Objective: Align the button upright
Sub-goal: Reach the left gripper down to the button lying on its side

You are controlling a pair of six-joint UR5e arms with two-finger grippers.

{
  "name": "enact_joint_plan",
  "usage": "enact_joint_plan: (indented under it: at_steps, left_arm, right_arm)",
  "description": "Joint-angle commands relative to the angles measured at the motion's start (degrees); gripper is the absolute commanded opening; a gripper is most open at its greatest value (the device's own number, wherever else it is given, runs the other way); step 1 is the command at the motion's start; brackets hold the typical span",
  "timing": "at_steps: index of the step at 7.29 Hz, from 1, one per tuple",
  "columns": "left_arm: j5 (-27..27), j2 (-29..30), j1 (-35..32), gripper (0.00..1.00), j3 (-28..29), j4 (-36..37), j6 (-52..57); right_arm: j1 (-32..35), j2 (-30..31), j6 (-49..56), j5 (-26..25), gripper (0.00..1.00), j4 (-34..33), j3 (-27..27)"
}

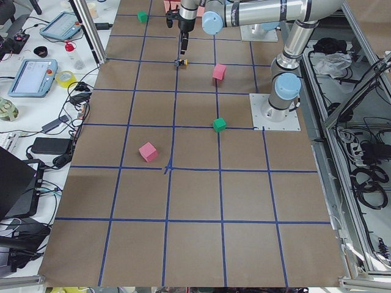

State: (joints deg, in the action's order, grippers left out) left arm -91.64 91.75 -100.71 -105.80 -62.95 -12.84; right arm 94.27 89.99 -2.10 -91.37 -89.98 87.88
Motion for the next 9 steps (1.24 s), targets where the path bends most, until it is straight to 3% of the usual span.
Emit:
enact_joint_plan:
  at_steps: [1,3,5,8,9]
  left_arm:
    - [-3.18,3.32,-5.98,1.00,-4.66,7.63,-7.68]
    - [-3.72,8.94,-9.49,1.00,-7.73,20.16,-10.95]
    - [-11.16,13.78,-14.41,1.00,-8.72,30.05,-18.88]
    - [-11.46,20.29,-19.42,0.98,-15.10,51.35,-18.46]
    - [-12.50,22.22,-19.70,0.95,-18.18,59.53,-13.49]
  right_arm:
    - [-0.05,-0.69,0.08,-0.21,1.00,-0.81,0.01]
    - [-0.05,-0.95,-0.27,0.06,1.00,-0.89,0.10]
    - [-0.05,-1.04,-0.36,0.23,1.00,-0.81,0.36]
    - [-0.05,-1.31,-0.45,0.40,1.00,-2.03,1.33]
    - [-0.05,-1.31,-0.62,0.32,1.00,-2.12,1.33]
